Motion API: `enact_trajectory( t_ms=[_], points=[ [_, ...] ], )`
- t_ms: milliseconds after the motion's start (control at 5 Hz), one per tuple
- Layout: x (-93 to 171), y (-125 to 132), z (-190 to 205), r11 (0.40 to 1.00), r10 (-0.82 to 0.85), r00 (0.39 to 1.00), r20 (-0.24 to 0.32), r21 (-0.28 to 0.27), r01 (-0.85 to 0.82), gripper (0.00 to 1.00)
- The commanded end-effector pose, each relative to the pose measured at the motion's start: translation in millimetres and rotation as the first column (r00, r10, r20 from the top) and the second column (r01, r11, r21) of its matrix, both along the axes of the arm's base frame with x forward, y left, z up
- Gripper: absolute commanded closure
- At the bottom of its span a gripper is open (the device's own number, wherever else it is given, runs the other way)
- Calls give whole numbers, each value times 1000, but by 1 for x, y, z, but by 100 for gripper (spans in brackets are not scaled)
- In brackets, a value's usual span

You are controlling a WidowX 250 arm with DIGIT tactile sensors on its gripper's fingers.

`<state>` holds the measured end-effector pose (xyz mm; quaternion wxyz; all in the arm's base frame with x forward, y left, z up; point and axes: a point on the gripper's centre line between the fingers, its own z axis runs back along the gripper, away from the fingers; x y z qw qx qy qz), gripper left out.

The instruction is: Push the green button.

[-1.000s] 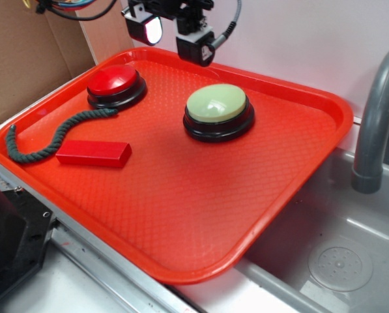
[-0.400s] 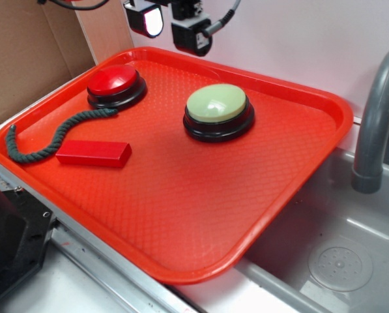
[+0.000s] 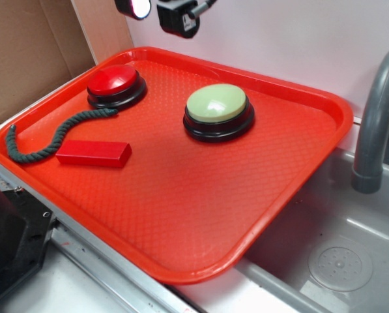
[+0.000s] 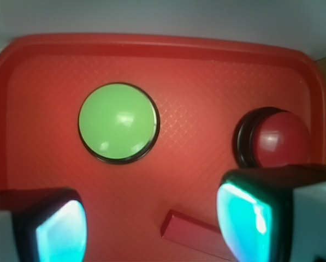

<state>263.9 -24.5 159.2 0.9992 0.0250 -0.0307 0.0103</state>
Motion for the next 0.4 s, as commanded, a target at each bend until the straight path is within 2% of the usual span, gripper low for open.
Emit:
enact_trajectory(
  t_ms=[0,200],
  points=[
    [-13,6,42,998,13,1000,8,67,-14,0],
    [-21,7,50,998,12,1000,25,67,-14,0]
  ],
)
